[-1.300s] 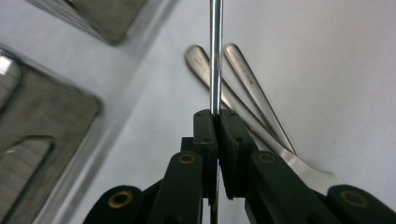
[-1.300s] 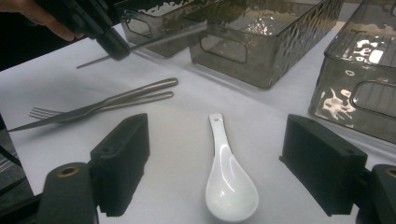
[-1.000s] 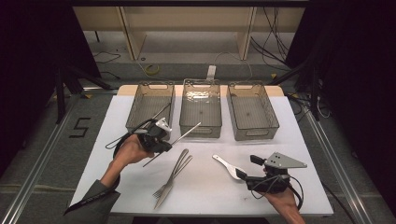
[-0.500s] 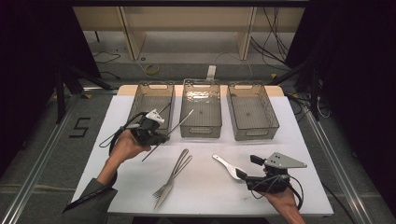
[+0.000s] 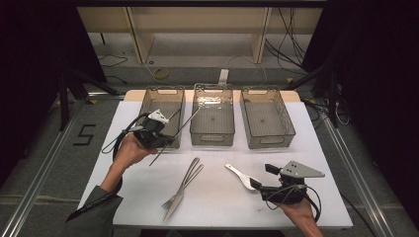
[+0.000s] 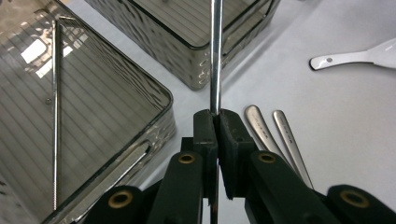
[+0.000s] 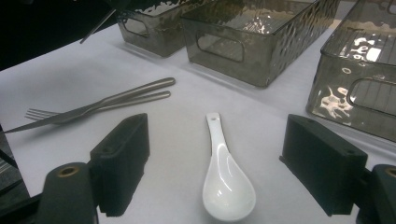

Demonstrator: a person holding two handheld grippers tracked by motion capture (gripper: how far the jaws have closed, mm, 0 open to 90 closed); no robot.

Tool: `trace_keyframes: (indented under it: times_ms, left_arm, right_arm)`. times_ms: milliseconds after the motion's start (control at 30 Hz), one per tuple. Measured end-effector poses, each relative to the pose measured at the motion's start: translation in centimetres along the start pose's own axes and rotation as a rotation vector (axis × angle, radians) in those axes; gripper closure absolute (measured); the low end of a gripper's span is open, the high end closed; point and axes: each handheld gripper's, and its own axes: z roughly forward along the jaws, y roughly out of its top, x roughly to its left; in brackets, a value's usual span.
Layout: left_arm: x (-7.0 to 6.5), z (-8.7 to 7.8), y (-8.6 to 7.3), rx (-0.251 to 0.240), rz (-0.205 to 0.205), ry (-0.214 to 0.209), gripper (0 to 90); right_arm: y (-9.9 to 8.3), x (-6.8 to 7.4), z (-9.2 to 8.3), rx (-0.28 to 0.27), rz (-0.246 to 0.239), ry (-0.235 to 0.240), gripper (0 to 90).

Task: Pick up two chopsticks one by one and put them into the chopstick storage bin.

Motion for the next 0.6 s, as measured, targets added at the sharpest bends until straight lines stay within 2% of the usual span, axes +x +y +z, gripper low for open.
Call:
trace_keyframes:
  times_ms: [300,600]
  left_arm:
    - [1.5,-1.0,1.2,-0.06,-0.046,0.018,85.4]
    - [3.6,-2.0,3.0,-0.094,-0.085,0.06,85.4]
  right_arm:
    - [0.0,0.0,0.1,0.004,-0.002,-0.002,23.9]
    - [0.0,0.0,0.2,0.007,0.001,-0.001,23.9]
